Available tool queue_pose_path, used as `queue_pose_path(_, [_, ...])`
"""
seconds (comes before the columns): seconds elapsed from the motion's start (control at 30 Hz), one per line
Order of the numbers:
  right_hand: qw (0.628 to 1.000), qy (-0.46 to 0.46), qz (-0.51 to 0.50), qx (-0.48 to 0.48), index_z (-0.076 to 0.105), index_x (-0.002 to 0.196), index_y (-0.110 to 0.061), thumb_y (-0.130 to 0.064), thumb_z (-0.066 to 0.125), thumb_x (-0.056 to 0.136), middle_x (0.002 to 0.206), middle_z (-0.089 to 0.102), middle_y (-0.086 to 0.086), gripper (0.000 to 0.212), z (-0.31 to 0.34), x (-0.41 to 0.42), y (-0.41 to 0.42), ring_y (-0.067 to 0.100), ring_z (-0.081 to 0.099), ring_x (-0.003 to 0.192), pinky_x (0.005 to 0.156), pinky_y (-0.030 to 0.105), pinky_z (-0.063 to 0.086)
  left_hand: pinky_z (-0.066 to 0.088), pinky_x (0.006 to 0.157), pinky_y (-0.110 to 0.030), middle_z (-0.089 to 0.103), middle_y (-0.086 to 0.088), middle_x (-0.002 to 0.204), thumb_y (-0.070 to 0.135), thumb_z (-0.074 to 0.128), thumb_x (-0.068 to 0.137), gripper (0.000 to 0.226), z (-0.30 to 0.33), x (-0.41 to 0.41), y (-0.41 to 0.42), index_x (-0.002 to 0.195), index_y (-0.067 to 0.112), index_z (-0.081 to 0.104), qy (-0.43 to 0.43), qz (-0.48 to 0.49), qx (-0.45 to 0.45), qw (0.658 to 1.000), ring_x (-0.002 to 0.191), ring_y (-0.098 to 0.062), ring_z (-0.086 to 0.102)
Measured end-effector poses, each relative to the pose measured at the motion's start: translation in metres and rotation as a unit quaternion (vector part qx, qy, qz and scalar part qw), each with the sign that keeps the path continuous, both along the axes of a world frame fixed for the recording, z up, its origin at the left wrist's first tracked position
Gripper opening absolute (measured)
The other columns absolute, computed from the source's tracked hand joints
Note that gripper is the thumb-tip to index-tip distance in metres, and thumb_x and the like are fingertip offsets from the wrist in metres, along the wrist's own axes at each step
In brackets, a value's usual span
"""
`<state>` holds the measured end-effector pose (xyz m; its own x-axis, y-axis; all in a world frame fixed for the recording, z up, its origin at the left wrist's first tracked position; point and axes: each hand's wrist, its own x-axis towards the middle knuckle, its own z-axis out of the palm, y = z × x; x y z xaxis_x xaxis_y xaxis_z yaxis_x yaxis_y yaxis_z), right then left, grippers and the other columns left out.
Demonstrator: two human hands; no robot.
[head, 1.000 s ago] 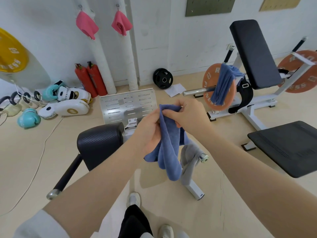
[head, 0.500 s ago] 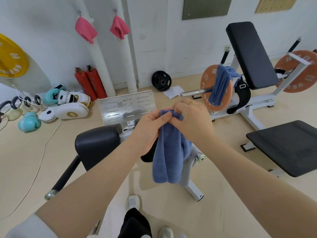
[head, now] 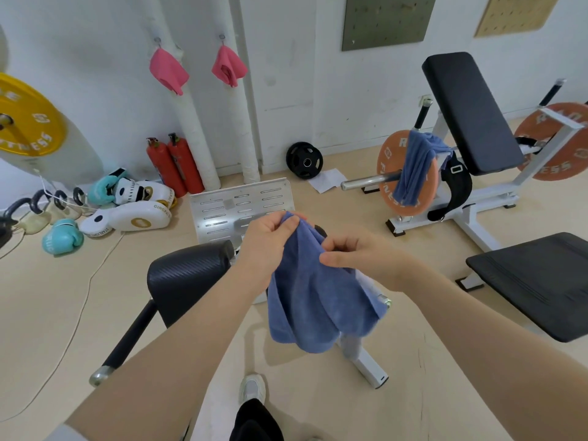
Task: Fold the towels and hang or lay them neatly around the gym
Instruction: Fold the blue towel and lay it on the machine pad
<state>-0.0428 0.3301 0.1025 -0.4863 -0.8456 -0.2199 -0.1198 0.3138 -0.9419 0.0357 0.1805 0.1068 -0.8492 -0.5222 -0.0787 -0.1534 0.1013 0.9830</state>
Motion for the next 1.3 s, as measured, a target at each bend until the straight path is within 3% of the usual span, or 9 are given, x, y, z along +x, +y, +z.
queue_pose_path(0.17, [0.988, -0.132, 0.083, 0.025, 0.059, 0.073, -0.006, -0.021, 0.056, 0.079, 0.076, 0.054, 0.006, 0.016, -0.012, -0.007, -0.003, 0.015, 0.053, 0.073, 0.074, 0.025, 0.044, 0.050, 0.075, -0.016, 0.067, 0.008, 0.083, 0.018, 0.044, 0.097, 0.025, -0.005, 0.000, -0.027, 0.080, 0.025, 0.063, 0.028, 0.085, 0.071, 0.994, 0.081, -0.002, 0.064])
queue_pose_path(0.3, [0.972, -0.230, -0.048, -0.028, 0.050, 0.082, -0.009, -0.024, 0.050, 0.078, 0.078, 0.042, 0.011, 0.015, -0.028, -0.010, -0.020, 0.024, 0.039, 0.076, 0.077, 0.036, 0.035, 0.047, 0.068, -0.023, 0.058, 0.000, 0.073, 0.015, 0.043, 0.097, 0.025, -0.008, -0.003, -0.047, 0.078, 0.015, 0.058, 0.042, 0.145, 0.263, 0.953, 0.076, -0.013, 0.056])
queue_pose_path(0.4, [0.984, -0.096, -0.146, 0.039, 0.048, 0.068, -0.016, -0.027, 0.046, 0.089, 0.069, 0.044, 0.004, 0.024, -0.034, -0.012, -0.030, 0.016, 0.041, 0.071, 0.073, 0.030, 0.038, 0.042, 0.054, -0.022, 0.048, 0.001, 0.056, 0.014, 0.044, 0.093, 0.027, -0.014, -0.004, -0.057, 0.068, 0.013, 0.053, -0.008, 0.102, 0.354, 0.930, 0.058, -0.012, 0.044])
queue_pose_path(0.57, [0.965, 0.242, 0.001, 0.103, 0.045, 0.073, -0.030, -0.026, 0.043, 0.096, 0.064, 0.047, -0.011, 0.023, -0.029, -0.014, -0.048, 0.005, 0.041, 0.061, 0.062, 0.019, 0.036, 0.036, 0.061, -0.023, 0.047, 0.001, 0.059, 0.033, 0.055, 0.086, 0.022, -0.007, -0.011, -0.063, 0.074, 0.015, 0.055, -0.169, -0.102, 0.061, 0.978, 0.057, -0.013, 0.041])
queue_pose_path(0.73, [0.964, 0.253, 0.031, 0.080, 0.052, 0.083, -0.026, -0.023, 0.053, 0.092, 0.070, 0.053, -0.012, 0.009, -0.033, -0.024, -0.068, 0.004, 0.046, 0.066, 0.063, 0.016, 0.037, 0.050, 0.069, -0.032, 0.067, -0.007, 0.090, 0.051, 0.065, 0.075, 0.037, -0.011, -0.016, -0.078, 0.097, 0.021, 0.066, -0.245, -0.319, -0.291, 0.868, 0.072, -0.010, 0.057])
queue_pose_path(0.87, [0.962, 0.233, 0.050, 0.134, 0.058, 0.102, -0.024, -0.020, 0.057, 0.085, 0.083, 0.057, -0.015, 0.017, -0.036, -0.031, -0.071, 0.002, 0.052, 0.076, 0.069, 0.015, 0.041, 0.046, 0.070, -0.026, 0.066, -0.005, 0.079, 0.028, 0.058, 0.089, 0.016, -0.022, -0.018, -0.095, 0.088, 0.016, 0.070, -0.179, -0.231, -0.259, 0.921, 0.073, -0.012, 0.057])
queue_pose_path(1.1, [0.971, 0.145, -0.074, 0.173, 0.056, 0.069, -0.016, -0.012, 0.051, 0.076, 0.063, 0.046, 0.000, 0.010, -0.048, -0.042, -0.067, 0.012, 0.041, 0.060, 0.056, 0.023, 0.032, 0.047, 0.072, -0.024, 0.062, 0.007, 0.076, 0.021, 0.061, 0.086, 0.006, -0.044, -0.008, -0.122, 0.082, 0.023, 0.065, -0.170, -0.139, -0.225, 0.949, 0.076, -0.011, 0.058])
queue_pose_path(1.17, [0.988, -0.002, -0.084, 0.128, 0.062, 0.080, -0.011, -0.015, 0.062, 0.076, 0.068, 0.051, 0.004, 0.006, -0.046, -0.042, -0.067, 0.014, 0.046, 0.063, 0.057, 0.022, 0.034, 0.048, 0.076, -0.028, 0.063, 0.003, 0.079, 0.022, 0.059, 0.088, 0.006, -0.048, -0.007, -0.124, 0.086, 0.020, 0.064, -0.171, -0.130, -0.240, 0.947, 0.080, -0.016, 0.059])
queue_pose_path(1.3, [0.964, -0.267, -0.002, 0.024, 0.057, 0.115, 0.006, -0.026, 0.067, 0.061, 0.104, 0.060, 0.017, 0.063, -0.049, -0.052, -0.052, 0.025, 0.057, 0.095, 0.079, 0.029, 0.045, 0.042, 0.068, -0.017, 0.056, 0.012, 0.075, 0.018, 0.056, 0.089, 0.007, -0.049, -0.004, -0.127, 0.084, 0.021, 0.059, -0.147, -0.088, -0.242, 0.955, 0.073, -0.006, 0.052])
